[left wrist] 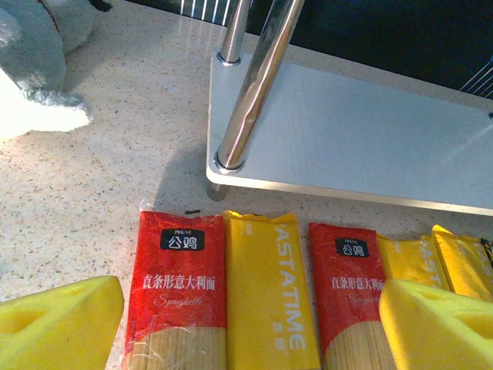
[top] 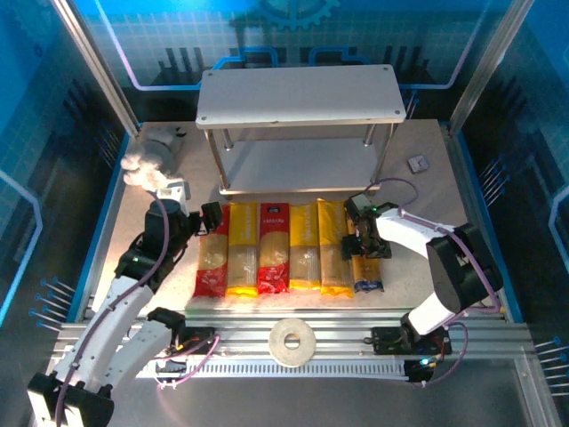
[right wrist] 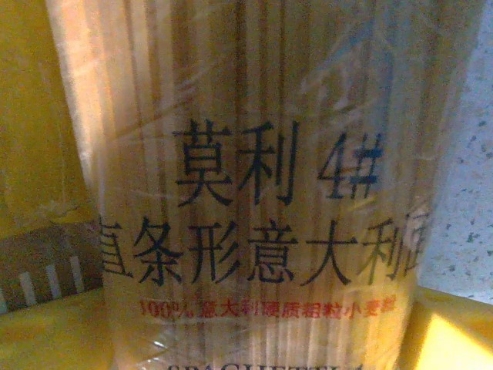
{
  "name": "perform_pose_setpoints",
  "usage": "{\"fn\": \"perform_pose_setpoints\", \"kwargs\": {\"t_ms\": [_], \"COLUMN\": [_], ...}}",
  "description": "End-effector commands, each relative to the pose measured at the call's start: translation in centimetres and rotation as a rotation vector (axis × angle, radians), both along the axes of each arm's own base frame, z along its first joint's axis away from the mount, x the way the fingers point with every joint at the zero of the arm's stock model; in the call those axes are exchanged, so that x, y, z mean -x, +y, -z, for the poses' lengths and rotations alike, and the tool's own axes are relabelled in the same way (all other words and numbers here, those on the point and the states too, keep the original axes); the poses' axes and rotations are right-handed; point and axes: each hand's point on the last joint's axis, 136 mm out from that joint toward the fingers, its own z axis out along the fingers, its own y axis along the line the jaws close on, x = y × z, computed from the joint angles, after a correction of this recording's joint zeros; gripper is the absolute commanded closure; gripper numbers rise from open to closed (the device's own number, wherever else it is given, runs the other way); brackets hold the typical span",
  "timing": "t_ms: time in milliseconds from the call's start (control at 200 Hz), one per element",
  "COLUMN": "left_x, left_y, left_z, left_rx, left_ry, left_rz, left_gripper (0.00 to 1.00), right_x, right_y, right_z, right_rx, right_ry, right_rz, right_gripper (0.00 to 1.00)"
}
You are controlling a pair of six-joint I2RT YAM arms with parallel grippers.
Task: Place and organize the pasta boxes and bags onto the shelf
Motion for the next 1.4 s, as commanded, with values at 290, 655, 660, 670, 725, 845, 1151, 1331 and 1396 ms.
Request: {"fn": "perform_pose_setpoints", "kwargs": {"t_ms": [290,655,660,670,725,845,1151,1331,1396], "left_x": [0.0,0.0,0.0,0.0,0.0,0.0,0.1,0.2,0.3], "left_y": [0.1,0.0,-0.1,-0.1,-0.1,-0.1,-0.2,-0.3,-0.4], "left_z": [-2.3,-3.2,-3.1,-3.2,-3.2,-3.3,-3.1,-3.2,-3.3], "left_rx": [-0.003,0.01,0.011,0.012,0.016,0.015,0.02,0.02,0.017], "left_ry": [-0.05,-0.07,-0.07,-0.07,-0.071,-0.072,-0.058,-0.053,-0.05], "left_rz": [-0.006,0.0,0.002,0.003,0.002,0.003,0.006,0.018,0.021], "left_gripper": [0.12,0.12,0.12,0.12,0.13,0.13,0.13,0.13,0.13], "right_x": [0.9,0.7,0.7,0.6,0.4,0.0,-3.0,-7.2,-9.2], "right_y": [-1.3,-1.4,-1.4,-1.4,-1.4,-1.5,0.5,1.6,2.1], "right_z": [1.4,-1.0,-1.0,-1.2,-2.3,-5.0,-12.8,-14.2,-14.3], "right_rx": [-0.008,-0.04,-0.039,-0.039,-0.033,-0.007,-0.043,-0.029,-0.029], "right_ry": [0.07,-0.006,-0.007,-0.014,-0.046,-0.111,-0.27,-0.307,-0.319], "right_rz": [0.045,0.043,0.042,0.041,0.035,0.013,-0.054,-0.093,-0.099], "right_gripper": [0.39,0.84,0.84,0.85,0.87,0.95,0.94,0.93,0.93]}}
